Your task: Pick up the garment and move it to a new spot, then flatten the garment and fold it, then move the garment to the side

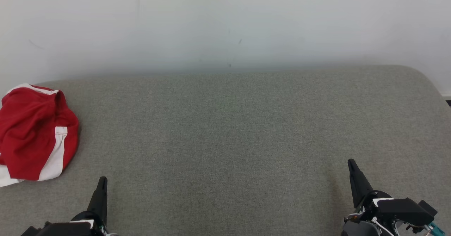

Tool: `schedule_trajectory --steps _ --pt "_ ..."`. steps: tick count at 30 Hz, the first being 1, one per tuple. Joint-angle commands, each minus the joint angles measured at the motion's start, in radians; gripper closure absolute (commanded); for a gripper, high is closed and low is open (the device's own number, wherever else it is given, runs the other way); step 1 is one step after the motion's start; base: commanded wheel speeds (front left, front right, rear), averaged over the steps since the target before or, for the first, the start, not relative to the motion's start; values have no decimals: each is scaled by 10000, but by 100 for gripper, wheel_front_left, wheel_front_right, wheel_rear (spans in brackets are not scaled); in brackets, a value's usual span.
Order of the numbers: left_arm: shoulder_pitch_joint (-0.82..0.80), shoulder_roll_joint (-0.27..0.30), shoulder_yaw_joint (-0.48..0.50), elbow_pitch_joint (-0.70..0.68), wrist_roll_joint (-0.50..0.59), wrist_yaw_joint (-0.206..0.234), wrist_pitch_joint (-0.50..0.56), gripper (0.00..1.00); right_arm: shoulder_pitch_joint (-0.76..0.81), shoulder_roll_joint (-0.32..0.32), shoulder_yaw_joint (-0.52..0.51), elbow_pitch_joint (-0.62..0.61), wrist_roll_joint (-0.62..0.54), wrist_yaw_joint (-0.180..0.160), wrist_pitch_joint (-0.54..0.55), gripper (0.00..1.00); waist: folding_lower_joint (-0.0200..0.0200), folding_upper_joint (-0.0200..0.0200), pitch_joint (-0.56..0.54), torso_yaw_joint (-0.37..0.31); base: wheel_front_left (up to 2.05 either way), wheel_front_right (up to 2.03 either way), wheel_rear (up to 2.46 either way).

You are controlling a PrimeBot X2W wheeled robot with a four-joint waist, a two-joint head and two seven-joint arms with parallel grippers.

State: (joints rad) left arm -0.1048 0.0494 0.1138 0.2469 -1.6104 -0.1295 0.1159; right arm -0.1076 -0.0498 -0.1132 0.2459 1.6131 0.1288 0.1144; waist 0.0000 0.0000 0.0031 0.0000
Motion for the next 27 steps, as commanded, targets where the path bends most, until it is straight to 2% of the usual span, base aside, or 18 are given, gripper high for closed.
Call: schedule_trajectory --steps 1,11,12,21,27 --pt "-91 16 22 -36 -52 -37 -5 100 -36 -9 -10 -25 4 37 21 100 0 0 0 0 0 0 0" --pt "-91 14 19 -36 -52 -37 -5 100 -36 -9 -10 -25 4 37 21 100 0 0 0 0 0 0 0" --pt "3 -2 -10 15 3 0 -4 0 4 4 4 14 -1 0 -5 0 0 0 0 0 0 0 0" --pt "271 -45 -281 262 96 6 -311 0 276 32 264 203 -104 -22 -314 0 0 0 -35 -2 0 0 0" --pt "282 -33 -441 329 682 11 -610 0 338 28 338 63 -529 -18 -610 0 0 0 -71 1 0 0 0"
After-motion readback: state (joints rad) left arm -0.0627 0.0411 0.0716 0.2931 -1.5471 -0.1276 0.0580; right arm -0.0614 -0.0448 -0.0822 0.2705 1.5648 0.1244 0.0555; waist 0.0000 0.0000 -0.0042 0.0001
